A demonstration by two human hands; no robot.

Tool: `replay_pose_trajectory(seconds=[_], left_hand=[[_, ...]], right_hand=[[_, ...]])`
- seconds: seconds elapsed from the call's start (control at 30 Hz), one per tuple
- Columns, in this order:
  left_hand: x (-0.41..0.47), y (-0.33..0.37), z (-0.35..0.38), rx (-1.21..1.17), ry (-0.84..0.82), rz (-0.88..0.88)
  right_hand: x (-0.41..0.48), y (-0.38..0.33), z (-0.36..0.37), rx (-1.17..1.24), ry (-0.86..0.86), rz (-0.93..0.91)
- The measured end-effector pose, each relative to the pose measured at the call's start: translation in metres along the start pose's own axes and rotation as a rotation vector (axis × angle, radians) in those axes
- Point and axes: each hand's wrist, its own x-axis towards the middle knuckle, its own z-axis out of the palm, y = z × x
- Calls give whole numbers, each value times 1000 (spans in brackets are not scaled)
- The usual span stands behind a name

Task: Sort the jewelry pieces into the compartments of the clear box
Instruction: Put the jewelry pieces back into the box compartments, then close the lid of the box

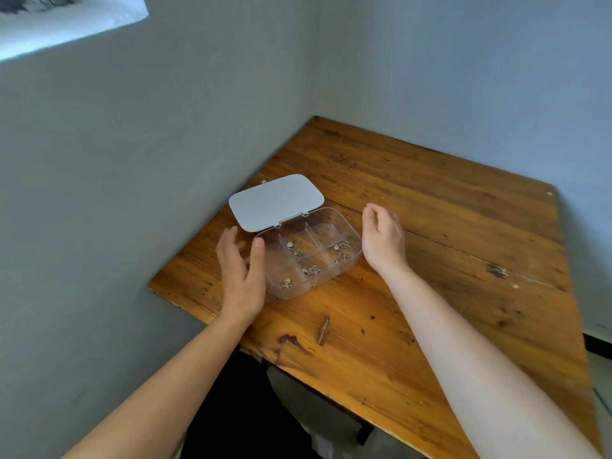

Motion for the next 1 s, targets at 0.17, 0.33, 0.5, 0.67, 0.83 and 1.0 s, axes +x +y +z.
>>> replay_pose_trajectory(seconds=[0.17,0.33,0.5,0.67,0.83,1.0], left_hand=[[70,18,-3,-420,177,-560],[114,32,-10,-428,64,-630],[122,44,-18,-306,143,-464],[83,61,-27,-132,160,-72],[24,42,-43,138,16,280],[-11,27,-48,385,-114,602]], right_hand=[[-44,7,10,-83,-36,-65],[-51,1,13,-141,54,-90],[-50,-3,15,-159,52,-52],[-50,-4,17,-107,32,-1],[-49,-1,11,101,-88,140],[-57,0,0,409,-59,264]])
